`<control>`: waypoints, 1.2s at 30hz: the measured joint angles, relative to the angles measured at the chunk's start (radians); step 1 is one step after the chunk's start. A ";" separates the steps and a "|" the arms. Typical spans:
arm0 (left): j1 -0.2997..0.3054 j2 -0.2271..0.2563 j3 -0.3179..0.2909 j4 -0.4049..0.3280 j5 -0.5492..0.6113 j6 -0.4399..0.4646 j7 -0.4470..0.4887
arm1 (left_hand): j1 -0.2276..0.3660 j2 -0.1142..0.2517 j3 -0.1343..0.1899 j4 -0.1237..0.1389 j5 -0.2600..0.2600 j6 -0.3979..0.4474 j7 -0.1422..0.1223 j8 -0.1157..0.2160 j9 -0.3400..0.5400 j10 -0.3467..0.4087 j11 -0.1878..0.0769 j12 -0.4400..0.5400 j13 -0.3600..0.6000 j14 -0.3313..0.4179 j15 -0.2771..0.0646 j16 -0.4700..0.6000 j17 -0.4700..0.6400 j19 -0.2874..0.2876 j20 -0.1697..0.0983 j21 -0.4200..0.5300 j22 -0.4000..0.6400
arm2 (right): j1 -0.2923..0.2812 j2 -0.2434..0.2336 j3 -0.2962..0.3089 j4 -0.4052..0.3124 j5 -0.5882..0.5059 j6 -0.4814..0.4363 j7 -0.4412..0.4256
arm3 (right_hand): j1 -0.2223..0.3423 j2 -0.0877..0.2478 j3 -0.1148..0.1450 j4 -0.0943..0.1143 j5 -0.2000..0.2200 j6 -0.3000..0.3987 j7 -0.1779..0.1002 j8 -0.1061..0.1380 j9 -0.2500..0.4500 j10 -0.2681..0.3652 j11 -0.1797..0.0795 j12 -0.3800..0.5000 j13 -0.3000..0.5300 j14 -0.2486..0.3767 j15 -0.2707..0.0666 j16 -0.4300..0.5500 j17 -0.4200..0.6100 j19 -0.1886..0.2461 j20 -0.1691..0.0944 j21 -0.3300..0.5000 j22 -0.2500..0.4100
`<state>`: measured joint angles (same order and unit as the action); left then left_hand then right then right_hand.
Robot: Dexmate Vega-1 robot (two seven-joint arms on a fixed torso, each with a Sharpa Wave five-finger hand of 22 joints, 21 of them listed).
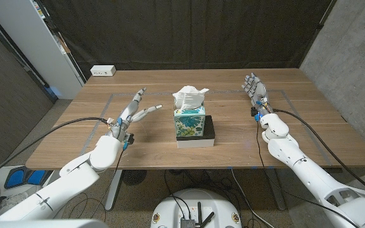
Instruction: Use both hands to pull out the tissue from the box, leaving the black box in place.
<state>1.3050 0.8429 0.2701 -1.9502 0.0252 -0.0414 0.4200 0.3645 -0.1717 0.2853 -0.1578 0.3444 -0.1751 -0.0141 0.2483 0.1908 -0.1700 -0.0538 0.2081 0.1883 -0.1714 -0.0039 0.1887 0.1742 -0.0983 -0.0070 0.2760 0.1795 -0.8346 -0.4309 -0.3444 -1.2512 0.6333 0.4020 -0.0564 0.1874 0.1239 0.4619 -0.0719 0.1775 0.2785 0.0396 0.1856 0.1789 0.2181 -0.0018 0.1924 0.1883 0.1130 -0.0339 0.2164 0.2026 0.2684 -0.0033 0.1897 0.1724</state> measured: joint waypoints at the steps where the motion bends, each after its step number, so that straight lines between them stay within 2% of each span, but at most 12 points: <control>1: 0.006 0.001 -0.003 -0.004 0.000 0.000 0.000 | 0.000 0.000 -0.001 -0.001 0.000 0.000 0.000 0.000 0.000 0.000 0.000 0.000 0.000 0.000 0.000 0.000 0.000 0.000 0.000 -0.002 0.000 | 0.000 0.000 0.000 0.000 0.000 0.000 0.000 | 0.000 0.000 0.000 0.000 0.000 0.000 0.000 0.000 0.000 0.000 0.000 0.000 0.000 0.000 0.000 0.000 0.000 0.000 0.000 0.000 0.000; 22: 0.115 0.009 -0.055 -0.067 0.002 -0.023 -0.002 | 0.004 0.004 -0.009 0.007 0.000 0.000 0.000 0.000 0.000 0.000 0.000 -0.005 0.000 0.000 0.000 0.000 0.000 0.000 0.000 -0.008 0.000 | -0.020 0.001 0.002 -0.020 -0.002 0.012 -0.012 | 0.000 0.000 -0.006 -0.006 0.000 0.005 0.005 0.000 0.000 0.006 0.006 0.000 0.000 0.004 0.004 0.000 0.000 0.000 0.000 0.000 0.000; 25: 0.132 0.011 -0.065 -0.075 0.003 -0.028 -0.006 | 0.004 0.004 -0.013 0.003 0.000 0.000 0.000 0.000 0.000 0.000 0.000 -0.005 0.000 -0.006 -0.005 0.000 0.000 0.000 0.000 -0.008 0.000 | -0.023 0.001 0.002 -0.028 -0.004 0.013 -0.017 | -0.009 0.009 -0.005 -0.006 0.000 0.005 0.005 0.000 0.000 0.006 0.006 0.000 0.000 0.004 0.004 0.000 0.000 0.000 0.000 0.000 0.000; 36: 0.188 0.018 -0.098 -0.093 0.008 -0.051 -0.022 | 0.008 0.008 -0.017 0.007 0.008 0.000 0.000 0.000 0.000 0.000 0.000 -0.005 0.000 0.000 -0.011 0.000 0.000 0.008 0.003 -0.008 0.000 | -0.040 -0.002 0.004 -0.065 -0.019 0.011 -0.049 | -0.009 0.009 -0.005 -0.005 0.000 0.005 0.005 0.000 0.000 0.005 0.005 0.000 0.000 0.007 0.007 0.000 0.000 0.000 0.000 0.000 0.000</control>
<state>1.4932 0.8611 0.1716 -2.0428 0.0328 -0.0921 0.3984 0.3725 -0.1637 0.2680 -0.1506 0.3521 -0.1751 -0.0141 0.2483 0.1909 -0.1701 -0.0537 0.2033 0.1882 -0.1715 -0.0148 0.1887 0.1742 -0.0907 -0.0038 0.2684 0.1793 -0.8751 -0.4329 -0.3405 -1.3159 0.6146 0.4129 -0.1054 0.1781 0.1332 0.4564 -0.0774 0.1777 0.2839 0.0450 0.1856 0.1789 0.2236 0.0037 0.1924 0.1883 0.1202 -0.0267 0.2164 0.2023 0.2684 -0.0033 0.1897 0.1724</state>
